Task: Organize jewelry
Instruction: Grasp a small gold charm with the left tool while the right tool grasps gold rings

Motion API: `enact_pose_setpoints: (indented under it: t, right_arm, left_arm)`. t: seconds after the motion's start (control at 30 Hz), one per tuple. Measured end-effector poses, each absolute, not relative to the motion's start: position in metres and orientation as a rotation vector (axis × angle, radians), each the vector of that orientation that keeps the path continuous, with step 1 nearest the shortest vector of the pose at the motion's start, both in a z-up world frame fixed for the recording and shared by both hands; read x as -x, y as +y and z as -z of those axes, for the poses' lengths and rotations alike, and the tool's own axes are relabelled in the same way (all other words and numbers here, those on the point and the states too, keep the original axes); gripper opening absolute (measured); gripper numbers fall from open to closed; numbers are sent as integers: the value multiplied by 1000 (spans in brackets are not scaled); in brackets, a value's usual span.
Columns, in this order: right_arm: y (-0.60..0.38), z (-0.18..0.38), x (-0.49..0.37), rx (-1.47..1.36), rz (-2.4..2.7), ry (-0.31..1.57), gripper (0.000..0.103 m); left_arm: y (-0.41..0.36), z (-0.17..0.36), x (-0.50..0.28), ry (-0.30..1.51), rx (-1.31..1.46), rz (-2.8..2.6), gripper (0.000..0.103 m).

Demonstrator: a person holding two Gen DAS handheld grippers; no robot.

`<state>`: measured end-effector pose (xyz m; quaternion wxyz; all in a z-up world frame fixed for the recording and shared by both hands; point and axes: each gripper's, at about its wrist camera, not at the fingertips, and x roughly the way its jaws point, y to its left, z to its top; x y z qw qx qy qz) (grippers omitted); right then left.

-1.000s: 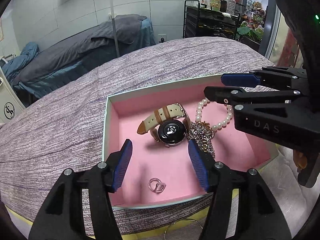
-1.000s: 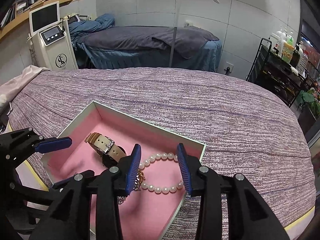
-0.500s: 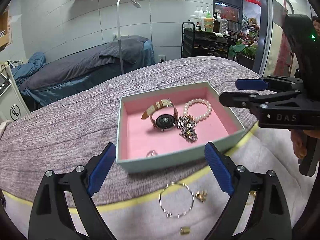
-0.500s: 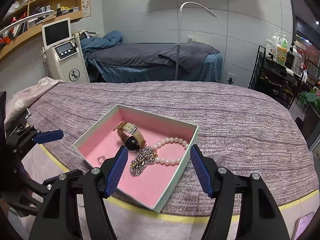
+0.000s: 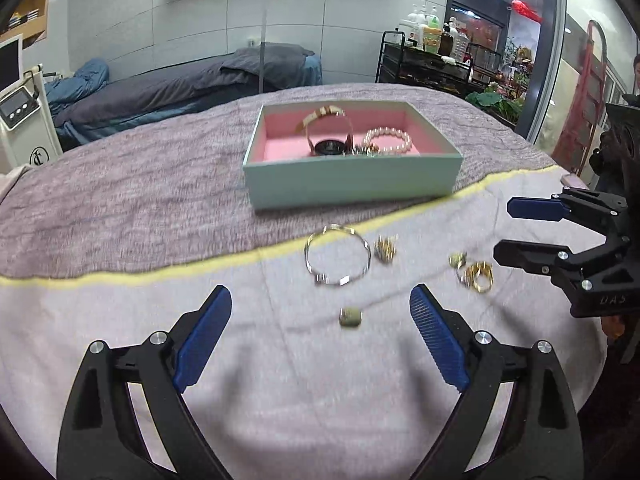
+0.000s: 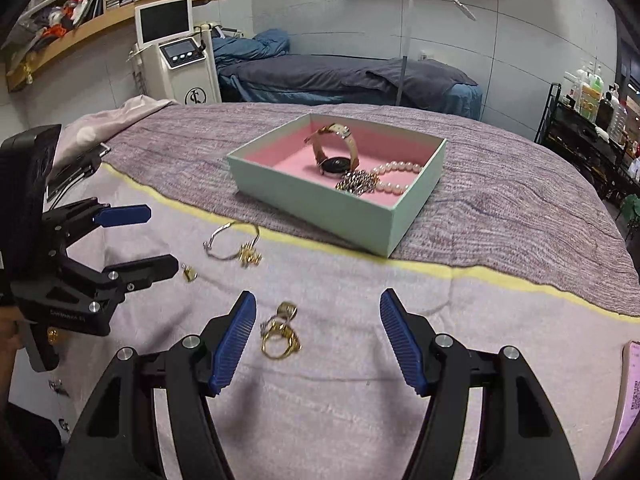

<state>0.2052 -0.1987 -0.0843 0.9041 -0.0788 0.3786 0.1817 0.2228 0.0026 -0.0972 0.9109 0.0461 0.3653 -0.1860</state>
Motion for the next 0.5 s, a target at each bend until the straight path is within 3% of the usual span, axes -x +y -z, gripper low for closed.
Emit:
enact_pose_setpoints:
  t: [0.2,0.37,0.5]
  right_arm:
    - [-187,93,-193,216,-401,771,59]
    - [-176,104,-204,247,-402,834,47]
    - [-168,106,-206,266,-408,847,46]
  left_arm:
    - [-8,110,-212,770,-130,384,77]
    - [-15,119,-223,800,-138,367,60]
    - [-13,121,-229,817,-110,390,54]
